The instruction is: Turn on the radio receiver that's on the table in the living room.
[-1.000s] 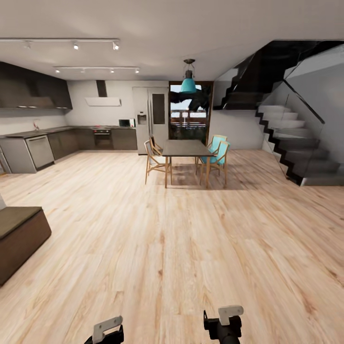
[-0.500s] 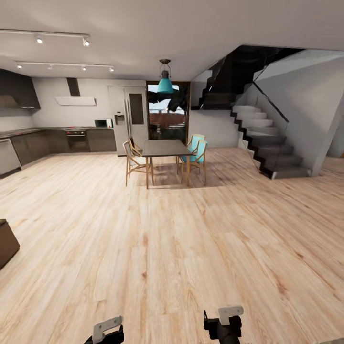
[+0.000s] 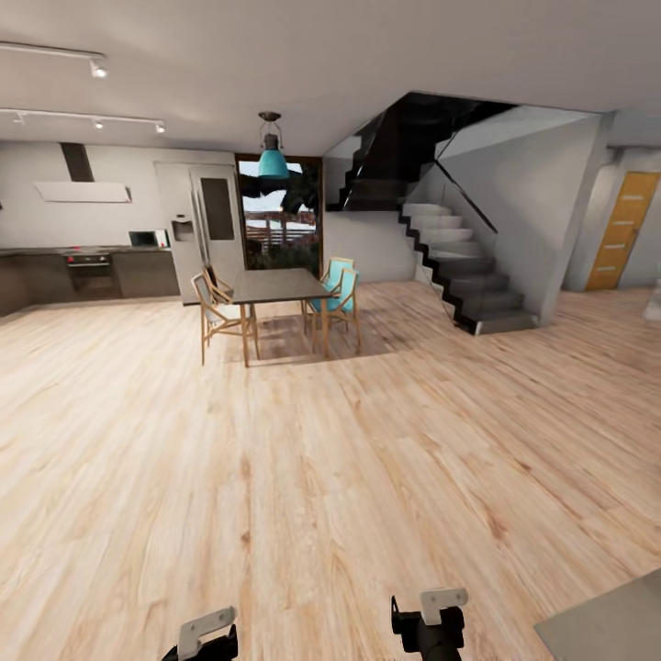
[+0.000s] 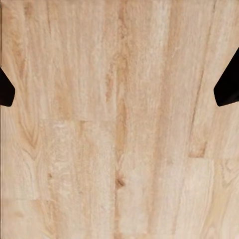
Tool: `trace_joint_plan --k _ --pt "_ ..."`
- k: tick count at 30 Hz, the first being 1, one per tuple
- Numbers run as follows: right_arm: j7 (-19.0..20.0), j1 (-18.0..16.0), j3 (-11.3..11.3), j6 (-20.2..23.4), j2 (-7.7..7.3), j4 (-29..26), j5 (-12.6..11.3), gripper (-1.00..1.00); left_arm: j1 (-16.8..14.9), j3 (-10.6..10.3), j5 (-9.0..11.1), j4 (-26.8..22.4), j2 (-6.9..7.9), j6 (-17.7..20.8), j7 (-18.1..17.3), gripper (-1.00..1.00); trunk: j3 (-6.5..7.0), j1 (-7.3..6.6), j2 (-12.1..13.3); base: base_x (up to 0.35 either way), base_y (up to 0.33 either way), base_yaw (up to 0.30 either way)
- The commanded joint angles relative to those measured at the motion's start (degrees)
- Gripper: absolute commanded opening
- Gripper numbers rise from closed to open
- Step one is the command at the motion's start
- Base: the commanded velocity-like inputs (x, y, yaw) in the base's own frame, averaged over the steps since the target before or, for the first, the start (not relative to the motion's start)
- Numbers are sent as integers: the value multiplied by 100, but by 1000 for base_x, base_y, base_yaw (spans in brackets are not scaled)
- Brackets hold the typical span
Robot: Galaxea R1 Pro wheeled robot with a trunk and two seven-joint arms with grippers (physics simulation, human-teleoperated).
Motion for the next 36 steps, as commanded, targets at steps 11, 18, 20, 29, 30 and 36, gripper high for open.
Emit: trace_joint_plan --k 11,18,20,29,30,36 --pt "-2 0 0 0 0 0 0 100 0 -2 0 1 0 0 -2 100 0 0 0 0 0 -244" --pt "-34 0 4 -21 1 -6 15 100 0 -17 0 13 -86 0 -17 100 0 0 0 0 0 -15" --pt "-38 0 2 -32 5 -8 20 100 0 -17 0 17 -86 0 -28 100 0 0 0 0 0 0" --pt "-21 0 0 -55 8 -9 19 100 0 -9 9 10 -86 0 -35 100 0 0 0 207 3 0" --pt "-18 0 0 -56 8 -9 17 100 0 -9 9 10 -86 0 -35 100 0 0 0 329 1 0" --pt "-10 0 0 -53 8 -7 9 100 0 -9 9 10 -86 7 -35 100 0 0 0 334 0 0"
